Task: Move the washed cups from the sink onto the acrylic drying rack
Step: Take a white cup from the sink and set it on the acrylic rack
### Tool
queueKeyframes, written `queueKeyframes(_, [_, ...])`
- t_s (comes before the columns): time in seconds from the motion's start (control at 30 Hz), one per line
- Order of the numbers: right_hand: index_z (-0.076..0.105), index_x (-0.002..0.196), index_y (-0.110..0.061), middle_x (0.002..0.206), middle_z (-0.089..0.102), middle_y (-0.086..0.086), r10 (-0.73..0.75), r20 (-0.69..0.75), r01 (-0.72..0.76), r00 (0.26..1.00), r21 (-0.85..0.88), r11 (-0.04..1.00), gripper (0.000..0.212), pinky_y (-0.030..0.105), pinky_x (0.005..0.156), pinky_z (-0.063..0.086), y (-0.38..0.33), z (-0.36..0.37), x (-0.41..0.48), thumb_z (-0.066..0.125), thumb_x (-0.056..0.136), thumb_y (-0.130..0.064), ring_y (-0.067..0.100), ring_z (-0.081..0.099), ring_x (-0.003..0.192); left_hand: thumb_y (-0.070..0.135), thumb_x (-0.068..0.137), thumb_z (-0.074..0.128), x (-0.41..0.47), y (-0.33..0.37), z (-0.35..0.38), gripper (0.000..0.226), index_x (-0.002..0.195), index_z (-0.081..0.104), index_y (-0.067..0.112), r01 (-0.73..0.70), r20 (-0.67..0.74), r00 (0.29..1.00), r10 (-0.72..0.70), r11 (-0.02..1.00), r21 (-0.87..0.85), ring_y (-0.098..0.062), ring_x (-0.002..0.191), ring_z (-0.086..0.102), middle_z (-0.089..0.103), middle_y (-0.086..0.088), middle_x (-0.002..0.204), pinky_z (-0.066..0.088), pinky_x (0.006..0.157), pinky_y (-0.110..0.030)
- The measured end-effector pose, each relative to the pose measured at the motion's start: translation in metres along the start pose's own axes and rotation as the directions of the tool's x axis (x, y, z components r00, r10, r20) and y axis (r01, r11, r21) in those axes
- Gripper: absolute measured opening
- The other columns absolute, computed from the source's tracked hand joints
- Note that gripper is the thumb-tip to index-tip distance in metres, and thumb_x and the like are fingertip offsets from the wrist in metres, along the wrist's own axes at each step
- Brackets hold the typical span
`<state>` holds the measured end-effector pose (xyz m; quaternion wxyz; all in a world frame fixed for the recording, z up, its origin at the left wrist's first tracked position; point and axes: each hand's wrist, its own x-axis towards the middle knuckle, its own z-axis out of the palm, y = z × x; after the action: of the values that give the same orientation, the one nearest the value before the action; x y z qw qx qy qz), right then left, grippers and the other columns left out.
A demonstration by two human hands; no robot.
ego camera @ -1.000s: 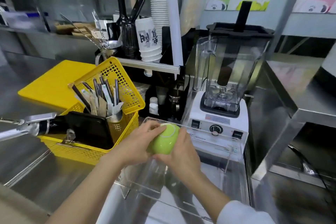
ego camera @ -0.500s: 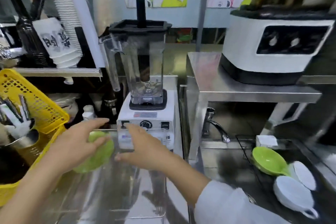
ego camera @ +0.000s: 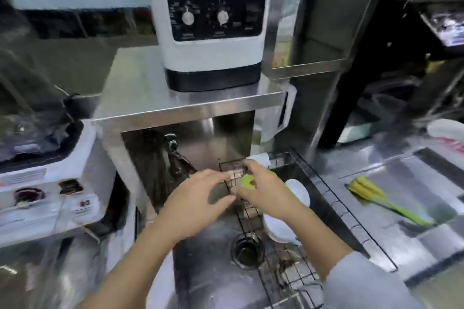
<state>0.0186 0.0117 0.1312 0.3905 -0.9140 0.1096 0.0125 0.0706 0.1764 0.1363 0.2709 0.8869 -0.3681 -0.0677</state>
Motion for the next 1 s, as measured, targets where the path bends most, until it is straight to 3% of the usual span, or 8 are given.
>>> queueKeyframes(0.17, [0.043, 0.124, -0.011, 0.125, 0.057, 0.015, 0.300, -0.090, -0.305, 0.950, -0.042, 0.952, 0.051, 0.035, 0.085, 0.043, 0.100, -0.018, -0.006, 0.058, 0.085, -0.040, 0.030, 0.053, 0.112, 0.035, 0.085, 0.058, 0.048, 0.026, 0.082, 0.051, 0.131, 0.047, 0.017, 0.198, 0.119, 0.975, -0.189, 0.978, -0.067, -0.023, 0.117, 0.052, 0.055, -0.006, 0.131, 0.040, 0.099, -0.032])
queueKeyframes(0.37, [0.057, 0.086, -0.007, 0.098, 0.063, 0.017, 0.496, 0.026, -0.494, 0.868, -0.051, 0.868, 0.055, 0.032, 0.071, 0.040, 0.170, -0.005, -0.011, 0.041, 0.085, -0.059, 0.030, 0.058, 0.088, 0.049, 0.086, 0.049, 0.066, 0.042, 0.158, 0.060, 0.130, 0.037, 0.011, 0.506, 0.360, 0.805, -0.471, 0.862, -0.005, -0.035, 0.111, 0.056, 0.059, -0.015, 0.124, 0.045, 0.082, -0.035])
queueKeyframes(0.47, [0.055, 0.084, -0.011, 0.078, 0.059, 0.007, 0.423, 0.145, -0.429, 0.894, 0.010, 0.903, 0.051, 0.028, 0.061, 0.037, 0.182, 0.006, -0.011, 0.038, 0.087, -0.058, 0.022, 0.053, 0.076, 0.062, 0.070, 0.052, 0.069, 0.037, 0.183, 0.067, 0.125, 0.046, 0.024, 0.609, 0.453, 0.753, -0.477, 0.766, -0.206, -0.025, 0.099, 0.064, 0.063, -0.005, 0.120, 0.056, 0.074, -0.038])
queueKeyframes(0.57, [0.054, 0.081, -0.023, 0.063, 0.050, -0.012, 0.325, 0.210, -0.370, 0.922, 0.229, 0.900, 0.037, 0.017, 0.049, 0.034, 0.178, 0.012, -0.016, 0.042, 0.087, -0.057, 0.004, 0.048, 0.058, 0.051, 0.079, 0.054, 0.066, 0.051, 0.176, 0.032, 0.106, 0.048, 0.034, 0.723, 0.488, 0.684, -0.542, 0.590, -0.359, -0.021, 0.085, 0.062, 0.060, 0.001, 0.101, 0.058, 0.055, -0.035])
queueKeyframes(0.63, [0.058, 0.084, -0.023, 0.063, 0.050, -0.012, 0.335, 0.226, -0.398, 0.915, 0.359, 0.844, 0.039, 0.015, 0.047, 0.032, 0.172, 0.012, -0.021, 0.042, 0.086, -0.059, 0.001, 0.045, 0.055, 0.044, 0.085, 0.053, 0.066, 0.058, 0.171, 0.014, 0.092, 0.049, 0.033, 0.756, 0.495, 0.654, -0.572, 0.518, -0.400, -0.023, 0.083, 0.061, 0.059, 0.001, 0.093, 0.058, 0.064, -0.037])
queueKeyframes(0.7, [0.062, 0.082, -0.019, 0.064, 0.054, -0.008, 0.358, 0.248, -0.431, 0.900, 0.389, 0.814, 0.049, 0.018, 0.050, 0.034, 0.169, 0.010, -0.025, 0.041, 0.083, -0.064, 0.005, 0.048, 0.058, 0.049, 0.083, 0.055, 0.066, 0.058, 0.169, 0.031, 0.105, 0.048, 0.028, 0.784, 0.512, 0.619, -0.596, 0.429, -0.449, -0.027, 0.092, 0.062, 0.059, -0.003, 0.103, 0.058, 0.074, -0.042])
queueKeyframes(0.87, [0.063, 0.100, -0.022, 0.096, 0.069, 0.002, 0.234, 0.088, -0.250, 0.968, 0.271, 0.930, 0.053, 0.035, 0.079, 0.050, 0.145, 0.006, -0.035, 0.039, 0.082, -0.066, 0.018, 0.063, 0.090, 0.060, 0.067, 0.068, 0.062, 0.065, 0.159, 0.073, 0.114, 0.033, 0.016, 0.738, 0.455, 0.577, -0.678, 0.194, -0.646, -0.028, 0.097, 0.060, 0.055, -0.009, 0.112, 0.055, 0.078, -0.044])
queueKeyframes(1.0, [0.051, 0.121, -0.028, 0.085, 0.068, 0.002, 0.016, -0.182, -0.020, 0.983, -0.025, 0.999, 0.050, 0.036, 0.072, 0.051, 0.110, 0.000, -0.046, 0.041, 0.084, -0.060, 0.023, 0.063, 0.084, 0.047, 0.059, 0.081, 0.057, 0.070, 0.141, 0.073, 0.107, 0.036, 0.015, 0.557, 0.335, 0.613, -0.715, 0.091, -0.825, -0.023, 0.089, 0.062, 0.056, -0.010, 0.107, 0.053, 0.065, -0.034])
